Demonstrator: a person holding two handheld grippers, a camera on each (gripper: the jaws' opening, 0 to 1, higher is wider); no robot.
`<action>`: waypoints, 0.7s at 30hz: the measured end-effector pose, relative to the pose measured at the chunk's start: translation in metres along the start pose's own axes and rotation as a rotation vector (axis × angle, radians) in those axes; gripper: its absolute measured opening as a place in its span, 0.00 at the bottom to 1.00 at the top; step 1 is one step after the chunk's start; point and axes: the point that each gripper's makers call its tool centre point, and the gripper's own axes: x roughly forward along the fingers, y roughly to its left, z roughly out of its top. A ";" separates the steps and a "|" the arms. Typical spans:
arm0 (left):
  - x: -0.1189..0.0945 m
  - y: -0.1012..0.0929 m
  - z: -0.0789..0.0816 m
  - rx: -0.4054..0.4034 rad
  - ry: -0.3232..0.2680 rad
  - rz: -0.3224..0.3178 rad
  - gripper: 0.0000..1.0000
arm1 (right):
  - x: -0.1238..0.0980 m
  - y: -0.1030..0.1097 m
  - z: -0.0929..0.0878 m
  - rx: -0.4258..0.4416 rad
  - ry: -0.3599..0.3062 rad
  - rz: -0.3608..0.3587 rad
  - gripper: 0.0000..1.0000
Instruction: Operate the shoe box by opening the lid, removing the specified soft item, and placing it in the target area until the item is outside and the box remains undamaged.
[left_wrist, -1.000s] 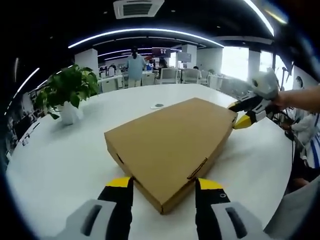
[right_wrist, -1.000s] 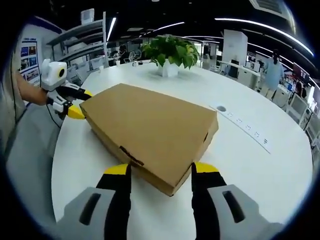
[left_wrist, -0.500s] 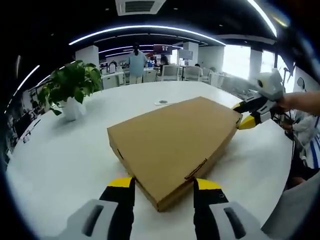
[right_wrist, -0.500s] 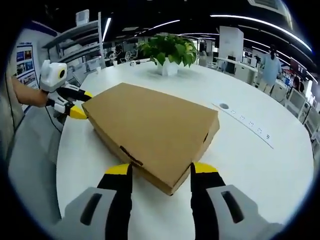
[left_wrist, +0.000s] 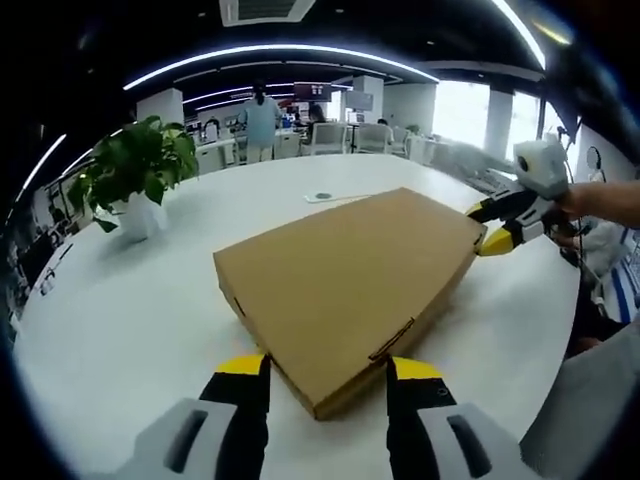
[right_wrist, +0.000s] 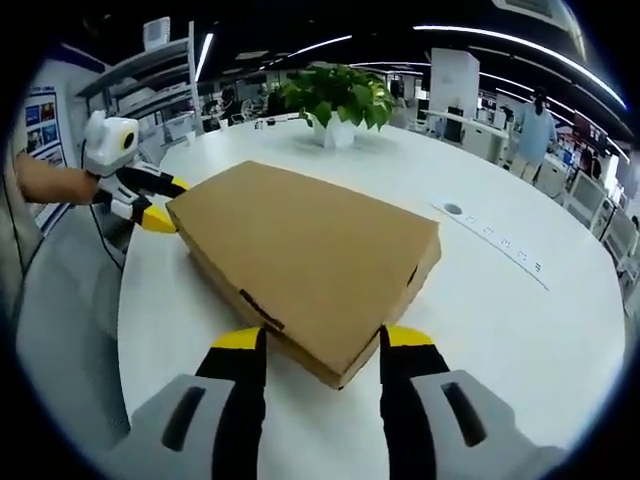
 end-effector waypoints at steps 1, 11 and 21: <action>-0.001 0.002 -0.001 0.002 0.006 -0.003 0.46 | 0.000 0.001 0.000 -0.004 0.002 -0.001 0.40; -0.011 0.014 -0.009 0.019 0.029 -0.021 0.46 | 0.003 0.019 0.002 0.005 0.010 -0.018 0.39; -0.018 0.023 -0.015 0.041 0.048 -0.042 0.46 | 0.006 0.035 0.002 -0.005 0.038 -0.033 0.38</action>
